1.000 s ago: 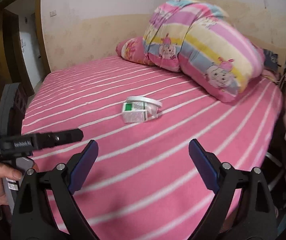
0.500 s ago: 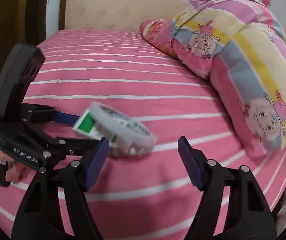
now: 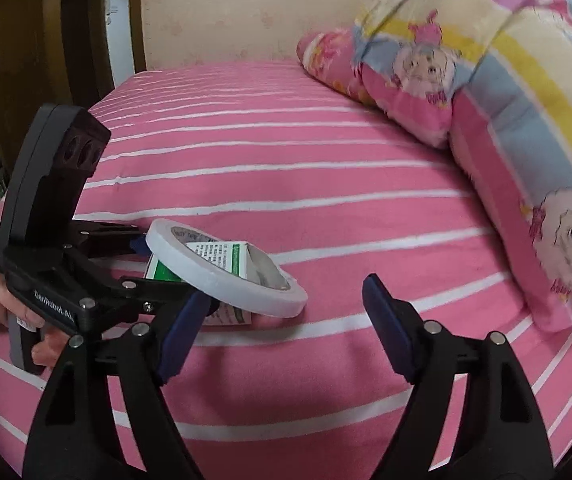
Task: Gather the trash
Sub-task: 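Grasp the white tape roll with the right tool while the left grasps the green-white box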
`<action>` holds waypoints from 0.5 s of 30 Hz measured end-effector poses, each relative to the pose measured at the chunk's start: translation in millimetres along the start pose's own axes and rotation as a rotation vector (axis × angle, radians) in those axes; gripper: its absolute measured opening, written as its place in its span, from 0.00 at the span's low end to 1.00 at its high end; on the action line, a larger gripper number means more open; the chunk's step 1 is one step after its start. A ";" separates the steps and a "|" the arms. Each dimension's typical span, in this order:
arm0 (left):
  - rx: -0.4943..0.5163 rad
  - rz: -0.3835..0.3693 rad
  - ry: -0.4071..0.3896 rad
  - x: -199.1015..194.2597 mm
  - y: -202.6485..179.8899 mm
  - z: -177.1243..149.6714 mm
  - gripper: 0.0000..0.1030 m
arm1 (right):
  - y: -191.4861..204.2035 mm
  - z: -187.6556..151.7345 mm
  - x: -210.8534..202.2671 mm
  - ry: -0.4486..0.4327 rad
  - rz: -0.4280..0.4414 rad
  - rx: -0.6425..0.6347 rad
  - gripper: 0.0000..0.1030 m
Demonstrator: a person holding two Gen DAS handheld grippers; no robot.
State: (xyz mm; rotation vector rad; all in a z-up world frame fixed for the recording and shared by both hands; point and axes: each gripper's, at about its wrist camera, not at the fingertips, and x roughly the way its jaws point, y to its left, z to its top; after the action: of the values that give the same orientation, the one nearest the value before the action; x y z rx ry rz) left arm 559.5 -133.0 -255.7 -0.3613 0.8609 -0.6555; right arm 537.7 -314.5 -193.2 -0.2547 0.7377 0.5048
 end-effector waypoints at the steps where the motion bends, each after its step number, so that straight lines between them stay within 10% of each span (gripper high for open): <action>1: -0.003 -0.005 -0.001 -0.2 0.8 0.0 0.85 | 1.9 0.1 -1.1 -0.003 -0.006 -0.017 0.75; 8: -0.001 -0.019 0.002 -0.1 2.0 0.1 0.84 | 10.1 8.3 1.6 0.027 0.000 -0.184 0.66; 15: -0.003 -0.005 -0.003 -0.5 1.8 -0.3 0.80 | 18.5 11.2 7.5 0.070 0.089 -0.241 0.23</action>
State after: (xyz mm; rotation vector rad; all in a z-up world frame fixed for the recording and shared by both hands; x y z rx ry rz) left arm 559.8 -131.3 -256.6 -0.3670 0.8585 -0.6582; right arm 539.2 -291.7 -191.2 -0.4671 0.7586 0.6733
